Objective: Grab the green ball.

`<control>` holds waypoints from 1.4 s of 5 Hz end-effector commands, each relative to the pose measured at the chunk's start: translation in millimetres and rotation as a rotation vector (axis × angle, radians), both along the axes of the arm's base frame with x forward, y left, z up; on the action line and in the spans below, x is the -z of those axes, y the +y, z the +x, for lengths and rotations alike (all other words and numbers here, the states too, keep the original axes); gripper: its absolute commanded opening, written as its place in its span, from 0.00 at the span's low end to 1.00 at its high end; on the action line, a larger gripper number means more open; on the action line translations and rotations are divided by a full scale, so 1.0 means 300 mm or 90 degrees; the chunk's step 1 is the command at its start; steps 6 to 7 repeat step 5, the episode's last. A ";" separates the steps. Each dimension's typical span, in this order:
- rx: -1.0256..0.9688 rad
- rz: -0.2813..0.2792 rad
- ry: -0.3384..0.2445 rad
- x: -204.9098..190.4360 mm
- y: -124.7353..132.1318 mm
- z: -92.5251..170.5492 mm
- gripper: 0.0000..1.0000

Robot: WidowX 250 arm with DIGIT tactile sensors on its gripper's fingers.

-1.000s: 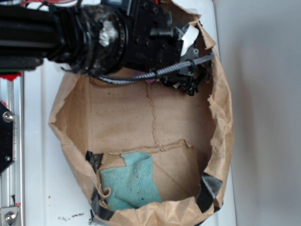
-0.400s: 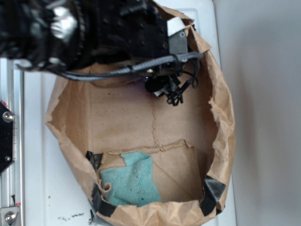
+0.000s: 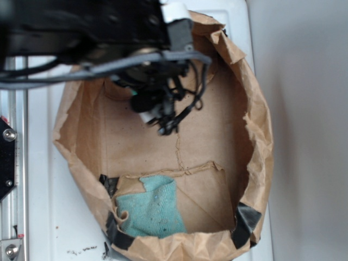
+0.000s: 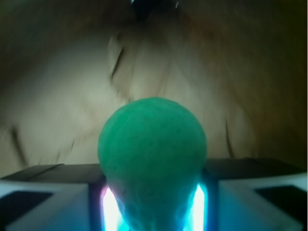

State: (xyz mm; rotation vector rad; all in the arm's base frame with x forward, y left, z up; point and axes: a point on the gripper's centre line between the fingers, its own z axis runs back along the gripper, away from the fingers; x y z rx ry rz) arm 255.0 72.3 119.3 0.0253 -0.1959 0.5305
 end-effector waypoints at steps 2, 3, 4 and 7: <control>0.072 -0.050 0.012 -0.241 -0.067 -0.028 0.00; 0.077 -0.054 0.021 -0.244 -0.102 -0.017 0.00; 0.086 -0.064 0.033 -0.246 -0.125 -0.005 0.00; 0.080 -0.059 0.023 -0.229 -0.129 0.005 0.00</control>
